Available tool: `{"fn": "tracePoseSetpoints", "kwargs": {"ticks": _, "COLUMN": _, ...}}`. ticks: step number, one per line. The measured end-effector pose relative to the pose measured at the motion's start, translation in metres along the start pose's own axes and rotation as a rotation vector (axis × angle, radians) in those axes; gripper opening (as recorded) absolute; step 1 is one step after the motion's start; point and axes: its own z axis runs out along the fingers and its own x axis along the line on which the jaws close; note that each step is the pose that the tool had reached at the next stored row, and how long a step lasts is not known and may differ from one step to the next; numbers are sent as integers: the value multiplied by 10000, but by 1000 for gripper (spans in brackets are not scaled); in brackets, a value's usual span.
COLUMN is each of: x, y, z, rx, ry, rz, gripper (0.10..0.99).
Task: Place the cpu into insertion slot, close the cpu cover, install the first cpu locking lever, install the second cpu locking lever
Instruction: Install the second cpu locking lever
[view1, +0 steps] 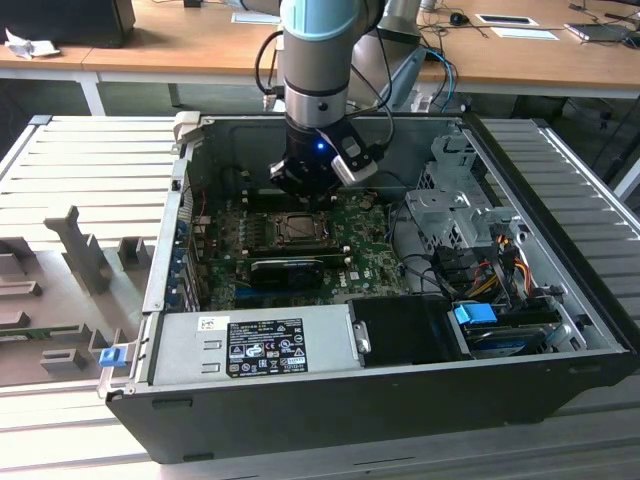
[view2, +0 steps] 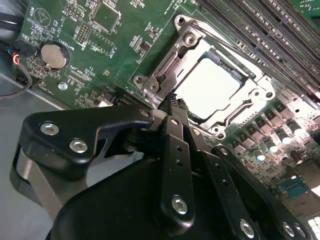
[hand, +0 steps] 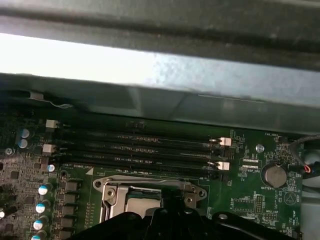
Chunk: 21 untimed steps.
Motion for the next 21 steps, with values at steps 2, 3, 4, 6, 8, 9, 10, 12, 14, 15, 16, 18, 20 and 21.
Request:
{"fn": "tracePoseSetpoints", "kwargs": {"ticks": 2, "x": -3, "y": 5, "z": -54, "rx": -1, "ry": 0, "rz": -1, "gripper": 106}}
{"fn": "tracePoseSetpoints", "kwargs": {"ticks": 3, "x": -5, "y": 8, "z": -90, "rx": 0, "ry": 0, "rz": -1, "gripper": 106}}
{"fn": "tracePoseSetpoints", "kwargs": {"ticks": 4, "x": -6, "y": 10, "z": -116, "rx": 1, "ry": 0, "rz": -1, "gripper": 106}}
{"fn": "tracePoseSetpoints", "kwargs": {"ticks": 6, "x": -6, "y": 3, "z": -118, "rx": -3, "ry": 0, "rz": -4, "gripper": 106}}
{"fn": "tracePoseSetpoints", "kwargs": {"ticks": 8, "x": -2, "y": -33, "z": -121, "rx": 0, "ry": 0, "rz": -1, "gripper": 106}}
{"fn": "tracePoseSetpoints", "kwargs": {"ticks": 9, "x": 0, "y": -49, "z": -123, "rx": 0, "ry": 1, "rz": -1, "gripper": 106}}
{"fn": "tracePoseSetpoints", "kwargs": {"ticks": 10, "x": 2, "y": -71, "z": -125, "rx": -1, "ry": 0, "rz": -1, "gripper": 106}}
{"fn": "tracePoseSetpoints", "kwargs": {"ticks": 12, "x": 6, "y": -111, "z": -128, "rx": 0, "ry": 0, "rz": -1, "gripper": 106}}
{"fn": "tracePoseSetpoints", "kwargs": {"ticks": 14, "x": 9, "y": -142, "z": -130, "rx": -1, "ry": 0, "rz": -1, "gripper": 106}}
{"fn": "tracePoseSetpoints", "kwargs": {"ticks": 15, "x": 10, "y": -155, "z": -132, "rx": 0, "ry": 0, "rz": -2, "gripper": 106}}
{"fn": "tracePoseSetpoints", "kwargs": {"ticks": 16, "x": 11, "y": -162, "z": -132, "rx": -1, "ry": 0, "rz": -1, "gripper": 106}}
{"fn": "tracePoseSetpoints", "kwargs": {"ticks": 18, "x": 12, "y": -172, "z": -141, "rx": 2, "ry": 2, "rz": 0, "gripper": 106}}
{"fn": "tracePoseSetpoints", "kwargs": {"ticks": 20, "x": 11, "y": -177, "z": -161, "rx": 0, "ry": 0, "rz": -1, "gripper": 106}}
{"fn": "tracePoseSetpoints", "kwargs": {"ticks": 21, "x": 11, "y": -178, "z": -187, "rx": 0, "ry": 1, "rz": -1, "gripper": 106}}
